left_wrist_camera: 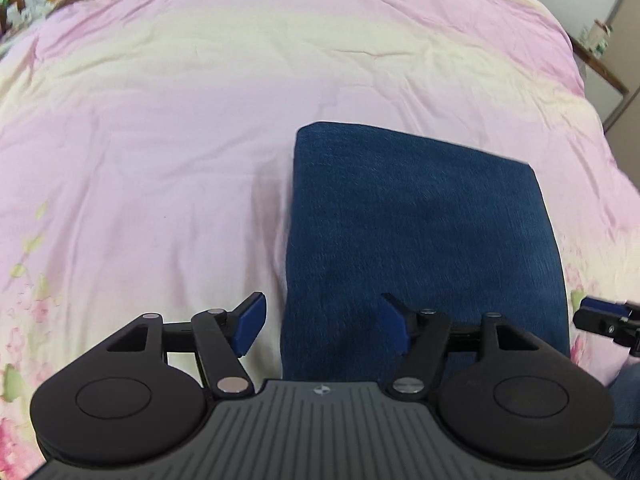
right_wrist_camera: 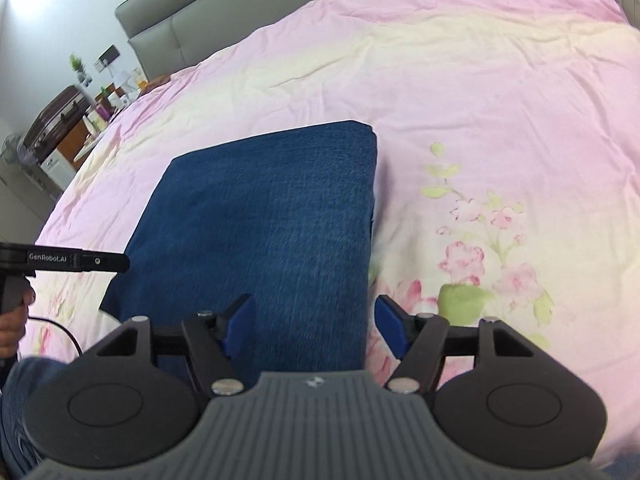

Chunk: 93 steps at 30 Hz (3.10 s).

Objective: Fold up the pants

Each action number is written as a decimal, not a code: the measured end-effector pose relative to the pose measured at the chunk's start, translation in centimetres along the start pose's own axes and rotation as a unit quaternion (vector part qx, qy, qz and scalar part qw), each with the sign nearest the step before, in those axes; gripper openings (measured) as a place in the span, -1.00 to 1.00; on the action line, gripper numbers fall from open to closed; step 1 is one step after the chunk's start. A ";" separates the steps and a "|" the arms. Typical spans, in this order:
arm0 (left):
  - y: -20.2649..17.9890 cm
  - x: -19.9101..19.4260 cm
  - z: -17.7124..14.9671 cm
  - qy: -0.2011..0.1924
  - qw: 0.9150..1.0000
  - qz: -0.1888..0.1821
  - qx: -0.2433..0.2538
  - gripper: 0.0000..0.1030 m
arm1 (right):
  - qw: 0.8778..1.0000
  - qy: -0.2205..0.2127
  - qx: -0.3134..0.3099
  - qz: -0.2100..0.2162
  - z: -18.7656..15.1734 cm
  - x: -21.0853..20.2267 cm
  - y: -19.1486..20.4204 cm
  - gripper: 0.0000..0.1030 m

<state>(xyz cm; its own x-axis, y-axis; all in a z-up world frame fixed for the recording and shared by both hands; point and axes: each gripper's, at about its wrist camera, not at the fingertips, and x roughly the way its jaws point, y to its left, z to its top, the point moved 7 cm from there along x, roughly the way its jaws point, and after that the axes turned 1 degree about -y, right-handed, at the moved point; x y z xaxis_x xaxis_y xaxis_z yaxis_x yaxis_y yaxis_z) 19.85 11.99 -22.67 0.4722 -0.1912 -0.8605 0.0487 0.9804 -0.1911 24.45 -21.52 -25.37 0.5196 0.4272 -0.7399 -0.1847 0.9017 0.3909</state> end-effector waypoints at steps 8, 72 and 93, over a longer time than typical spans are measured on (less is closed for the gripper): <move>3.2 4.5 1.5 -0.006 0.990 -0.085 -0.111 0.60 | 0.996 0.014 0.080 0.029 2.6 4.3 -2.7 0.29; 5.8 11.8 -1.4 0.156 0.884 -0.348 -0.270 0.26 | 0.967 0.099 0.204 0.112 3.4 10.0 -4.8 0.06; 7.4 1.9 -1.1 0.004 0.885 -0.365 -0.290 -0.27 | 0.971 0.047 0.155 0.173 8.4 1.9 0.5 -0.66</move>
<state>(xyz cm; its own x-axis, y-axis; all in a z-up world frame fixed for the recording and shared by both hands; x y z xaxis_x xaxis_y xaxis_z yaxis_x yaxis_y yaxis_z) 20.11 18.86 -26.26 0.4953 -0.7653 -0.4112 -0.1221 0.4073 -0.9051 32.38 -20.80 -21.94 0.3898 0.7190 -0.5754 -0.0674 0.6454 0.7608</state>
